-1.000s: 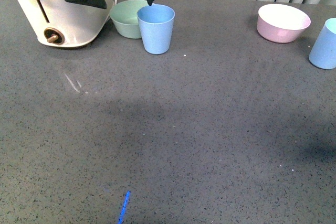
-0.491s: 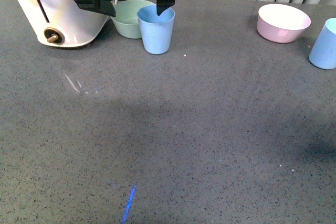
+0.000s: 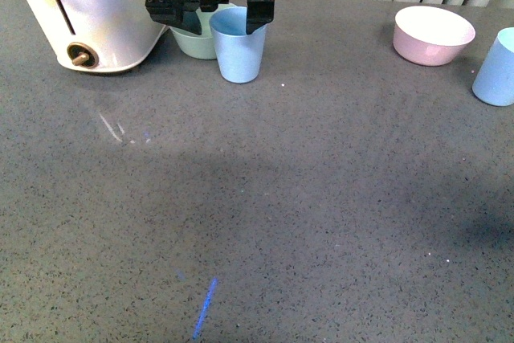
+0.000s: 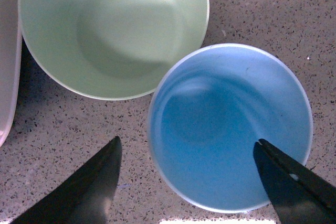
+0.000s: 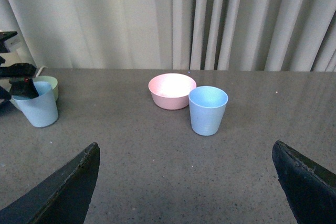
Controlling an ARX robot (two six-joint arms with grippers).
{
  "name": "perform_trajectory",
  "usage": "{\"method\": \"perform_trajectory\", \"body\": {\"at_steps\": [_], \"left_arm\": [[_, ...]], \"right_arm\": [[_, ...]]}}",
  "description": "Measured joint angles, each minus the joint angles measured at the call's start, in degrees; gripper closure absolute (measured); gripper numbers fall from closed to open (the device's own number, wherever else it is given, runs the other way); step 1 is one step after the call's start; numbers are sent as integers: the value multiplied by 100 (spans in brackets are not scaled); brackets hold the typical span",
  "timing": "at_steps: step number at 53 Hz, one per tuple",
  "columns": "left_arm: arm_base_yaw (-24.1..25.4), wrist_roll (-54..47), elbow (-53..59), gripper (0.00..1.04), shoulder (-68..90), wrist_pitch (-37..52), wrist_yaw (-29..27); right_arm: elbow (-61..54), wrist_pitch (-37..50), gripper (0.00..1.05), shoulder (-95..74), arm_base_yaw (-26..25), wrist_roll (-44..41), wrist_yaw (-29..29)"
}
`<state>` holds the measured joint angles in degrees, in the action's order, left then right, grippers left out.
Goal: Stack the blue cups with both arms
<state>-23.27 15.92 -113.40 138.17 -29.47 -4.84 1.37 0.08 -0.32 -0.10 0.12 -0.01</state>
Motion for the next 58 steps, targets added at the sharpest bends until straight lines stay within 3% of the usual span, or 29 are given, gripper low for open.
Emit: {"method": "perform_trajectory", "body": {"at_steps": [26,43,58], "left_arm": [[-243,-39,-2,103,-17,-315,-15],[-544,114,704,103,-520,-238,376],[-1298,289,1425,103,-1097,-85,535]], "right_arm": [[0,0,9,0,0,0,0],[0,0,9,0,0,0,0],[0,0,9,0,0,0,0]]}}
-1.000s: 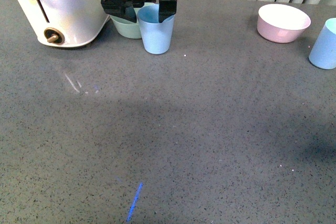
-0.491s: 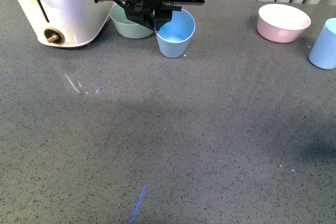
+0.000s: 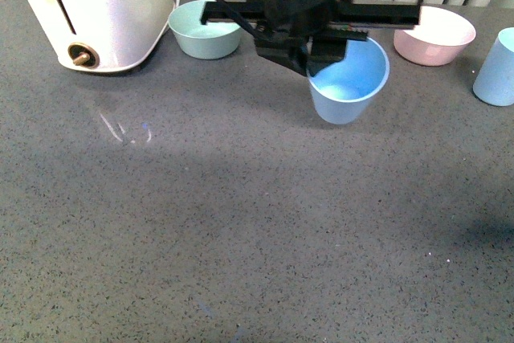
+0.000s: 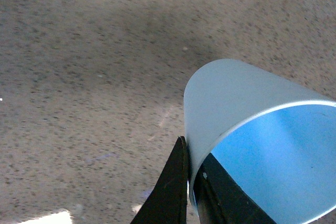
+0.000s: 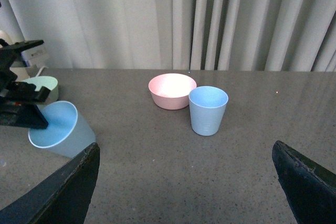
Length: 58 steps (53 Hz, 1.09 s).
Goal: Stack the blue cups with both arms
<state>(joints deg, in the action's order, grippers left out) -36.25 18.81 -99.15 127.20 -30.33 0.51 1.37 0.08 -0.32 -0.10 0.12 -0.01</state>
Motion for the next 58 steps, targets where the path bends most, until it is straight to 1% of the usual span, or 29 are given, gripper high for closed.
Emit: {"method": "perform_trajectory", "body": {"at_steps": [3,7,15,22,26,31,36,39,41,43,46,48,58], "left_arm": [[-151,13,9,103,11,0,11],[-234,13,-42,103,90,-39,-61],[-210,26,-238,103,358,-192,-203],[-109,144,-411,103,557,-282,-149],[-96,197,-525,102,601,-345,-212],[-96,238,-557,88,634,-374,-173],[-96,284,-608,77,673,-396,-114],[-96,339,-691,67,699,-422,-70],[-94,358,-743,61,708,-446,-52],[-90,363,-778,58,708,-459,-50],[-87,385,-817,49,706,-455,-50],[-85,391,-835,46,706,-457,-48],[-52,433,-946,19,706,-507,-37]], "right_arm": [[0,0,9,0,0,0,0],[0,0,9,0,0,0,2],[0,0,9,0,0,0,0],[0,0,9,0,0,2,2],[0,0,9,0,0,0,0],[0,0,9,0,0,0,0],[0,0,9,0,0,2,0],[0,0,9,0,0,0,0],[0,0,9,0,0,2,0],[0,0,9,0,0,0,0],[0,0,9,0,0,2,0],[0,0,9,0,0,0,0],[0,0,9,0,0,2,0]]}}
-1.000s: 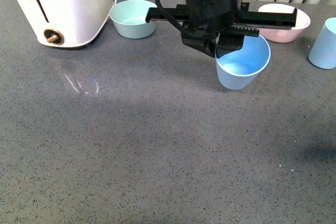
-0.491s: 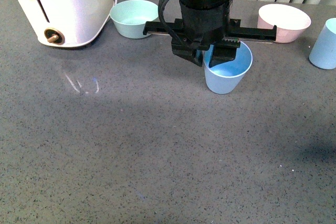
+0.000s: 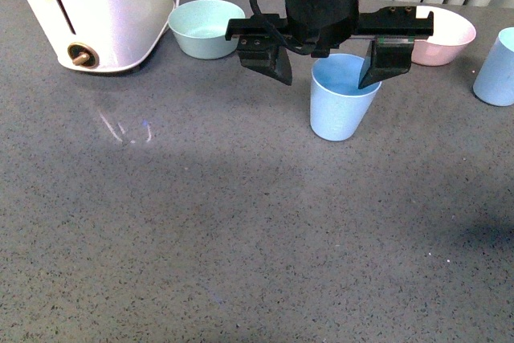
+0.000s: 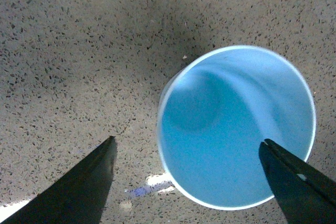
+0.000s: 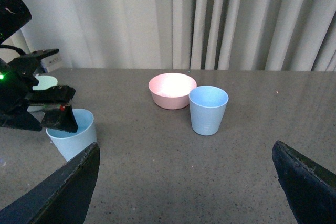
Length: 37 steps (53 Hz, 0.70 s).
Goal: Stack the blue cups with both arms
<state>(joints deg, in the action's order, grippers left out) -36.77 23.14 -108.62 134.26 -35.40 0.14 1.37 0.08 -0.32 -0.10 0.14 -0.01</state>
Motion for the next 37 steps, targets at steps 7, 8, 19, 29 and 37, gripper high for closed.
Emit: {"method": "perform_trajectory", "body": {"at_steps": [7,8,19,29,37], "left_arm": [[61,9,-26,9,0,-4,9],[76,9,-26,10,0,-4,11],[269,0,376,9,-356,505,133],[472,-35,1532,9,-1508,1508,205],[551,-450,3049,16,-2669,3392,-678]], "right_arm": [[0,0,9,0,0,0,0],[0,0,9,0,0,-2,0],[0,0,9,0,0,-2,0],[0,0,9,0,0,0,0],[0,0,9,0,0,0,2]]}}
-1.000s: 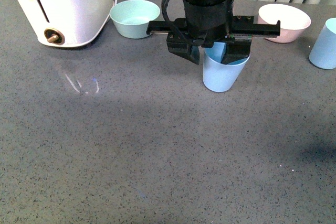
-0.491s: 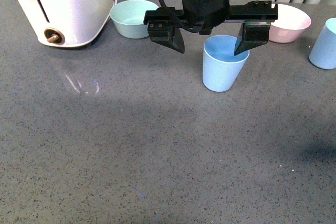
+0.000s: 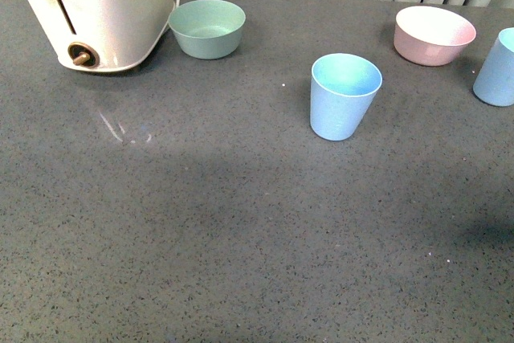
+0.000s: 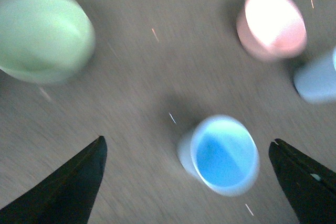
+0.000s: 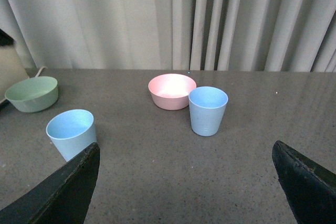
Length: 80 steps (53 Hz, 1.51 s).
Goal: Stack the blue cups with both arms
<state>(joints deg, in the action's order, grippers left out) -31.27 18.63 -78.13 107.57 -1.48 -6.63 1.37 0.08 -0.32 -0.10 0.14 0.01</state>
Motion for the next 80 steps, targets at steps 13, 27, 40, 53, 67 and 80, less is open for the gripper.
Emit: {"method": "perform_trajectory", "body": {"at_steps": [13,27,40,53,67,80], "left_arm": [[1010,-1552,3954,56,-2691,4382,-1368],[2096,-1753,6135,103,-5169,4057,-350],[2457,-1788,6848,103,-5978,3945,13],[3097,-1803,7318,103,-6948,3436,625],[3106,-1803,7595,103,-7737,2929,662],[3106,-1805,7726,103,-8443,2457,662]], "right_arm": [[0,0,9,0,0,0,2],[0,0,9,0,0,-2,-2],[0,0,9,0,0,0,0],[0,0,9,0,0,0,2],[0,0,9,0,0,0,2],[0,0,9,0,0,-2,-2]]}}
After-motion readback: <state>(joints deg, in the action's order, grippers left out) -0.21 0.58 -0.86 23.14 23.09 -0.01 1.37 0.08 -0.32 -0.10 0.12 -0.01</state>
